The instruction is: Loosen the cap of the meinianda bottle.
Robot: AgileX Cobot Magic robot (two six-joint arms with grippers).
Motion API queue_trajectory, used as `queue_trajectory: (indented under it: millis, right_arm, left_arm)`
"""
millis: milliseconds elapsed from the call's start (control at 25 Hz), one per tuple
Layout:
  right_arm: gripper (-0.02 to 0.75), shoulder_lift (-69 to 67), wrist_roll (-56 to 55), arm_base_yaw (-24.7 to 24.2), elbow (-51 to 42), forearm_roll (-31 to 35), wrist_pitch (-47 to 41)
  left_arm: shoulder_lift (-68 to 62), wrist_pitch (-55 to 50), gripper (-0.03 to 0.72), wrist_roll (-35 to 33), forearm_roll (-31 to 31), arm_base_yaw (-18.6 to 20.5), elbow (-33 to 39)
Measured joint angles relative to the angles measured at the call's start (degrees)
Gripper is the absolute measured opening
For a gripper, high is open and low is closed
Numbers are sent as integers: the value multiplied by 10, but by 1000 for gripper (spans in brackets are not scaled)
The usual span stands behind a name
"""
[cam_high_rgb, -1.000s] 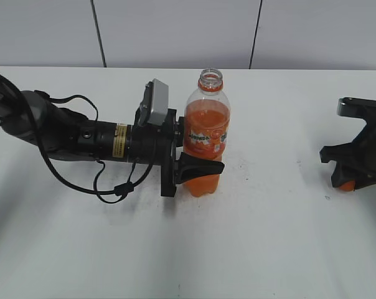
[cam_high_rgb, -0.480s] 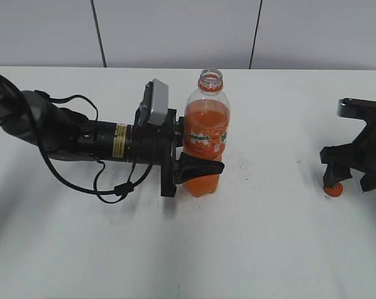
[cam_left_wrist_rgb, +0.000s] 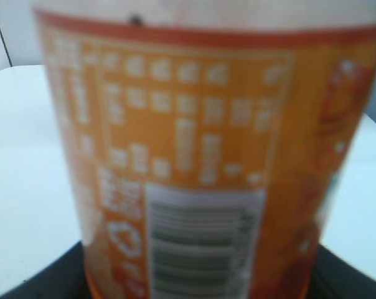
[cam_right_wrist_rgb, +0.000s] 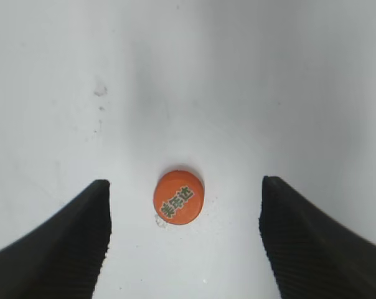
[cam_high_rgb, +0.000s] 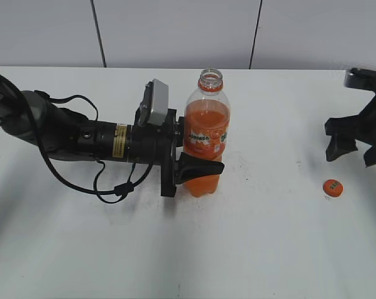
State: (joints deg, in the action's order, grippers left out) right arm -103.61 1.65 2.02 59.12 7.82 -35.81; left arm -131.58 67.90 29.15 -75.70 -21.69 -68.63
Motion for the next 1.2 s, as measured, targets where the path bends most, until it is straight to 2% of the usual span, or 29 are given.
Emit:
queue_trajectory:
  millis: [280,760,1200]
  right_arm:
    - [555,38,-1,0,7,2,-5]
    - [555,45,-1,0,7,2,-22]
    - [555,89,-2,0,18,11,-38]
  left_arm:
    - [0,9,560,11,6,0,0]
    - [29,11,574,35,-1,7,0]
    - [124,12,576,129,-61,17,0]
